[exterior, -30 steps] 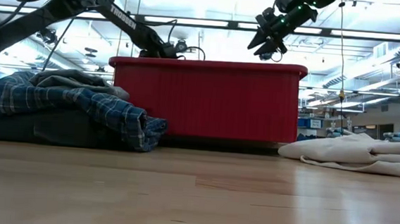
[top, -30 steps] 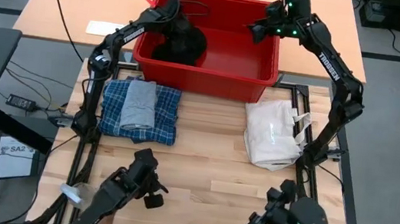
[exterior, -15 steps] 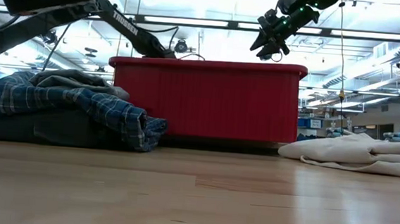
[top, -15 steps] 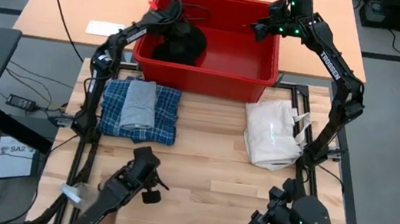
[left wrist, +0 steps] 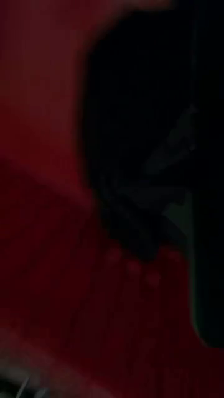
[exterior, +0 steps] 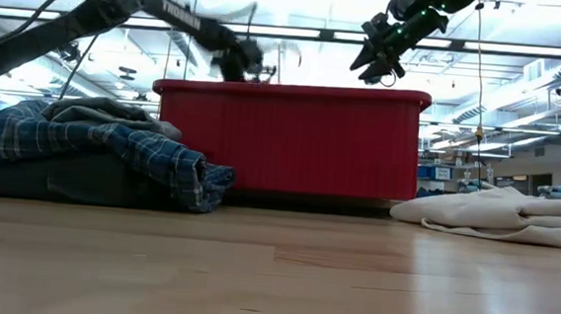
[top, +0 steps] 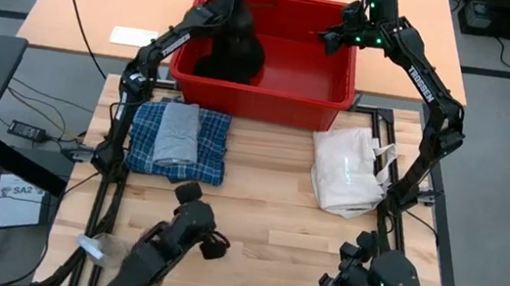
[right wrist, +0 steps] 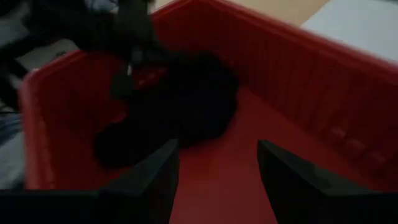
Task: Fold Laundry from Bin
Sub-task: Remove the black shirt from the laundry bin
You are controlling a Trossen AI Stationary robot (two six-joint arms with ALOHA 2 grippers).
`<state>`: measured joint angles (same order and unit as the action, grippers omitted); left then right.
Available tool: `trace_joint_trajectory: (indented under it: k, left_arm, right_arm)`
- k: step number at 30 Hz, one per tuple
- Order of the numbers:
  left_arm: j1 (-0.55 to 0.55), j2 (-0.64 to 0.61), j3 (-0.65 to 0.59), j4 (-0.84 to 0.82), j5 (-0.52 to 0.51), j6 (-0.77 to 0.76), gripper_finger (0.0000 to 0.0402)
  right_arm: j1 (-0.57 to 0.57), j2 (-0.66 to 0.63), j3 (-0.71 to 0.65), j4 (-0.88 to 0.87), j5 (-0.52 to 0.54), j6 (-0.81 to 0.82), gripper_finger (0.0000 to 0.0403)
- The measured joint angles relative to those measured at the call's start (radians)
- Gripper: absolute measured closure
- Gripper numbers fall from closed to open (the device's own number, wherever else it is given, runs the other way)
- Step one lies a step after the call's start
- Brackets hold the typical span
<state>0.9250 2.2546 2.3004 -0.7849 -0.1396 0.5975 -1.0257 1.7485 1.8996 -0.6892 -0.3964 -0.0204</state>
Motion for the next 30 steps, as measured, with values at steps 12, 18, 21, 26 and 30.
trace_joint_trajectory:
  k: [12, 18, 21, 26, 30]
  left_arm:
    - [-0.098, -0.374, 0.007, 0.214, 0.142, -0.245, 0.0393]
    - [-0.152, -0.495, 0.006, 0.231, 0.356, -0.349, 0.0393]
    - [-0.198, -0.558, 0.006, 0.270, 0.459, -0.409, 0.0393]
    - [-0.302, -0.659, 0.006, 0.302, 0.586, -0.504, 0.0393]
    - [-0.423, -0.717, 0.007, 0.259, 0.715, -0.598, 0.0388]
  right_arm:
    - [0.033, 0.001, 0.000, -0.039, -0.201, 0.131, 0.0183]
    - [0.123, -0.015, 0.000, -0.051, -0.250, 0.213, 0.0183]
    - [0.199, -0.052, 0.000, -0.074, -0.188, 0.230, 0.0184]
    - [0.371, -0.164, 0.000, -0.109, 0.107, 0.252, 0.0193]
    - [0.532, -0.264, 0.000, -0.138, 0.375, 0.292, 0.0199]
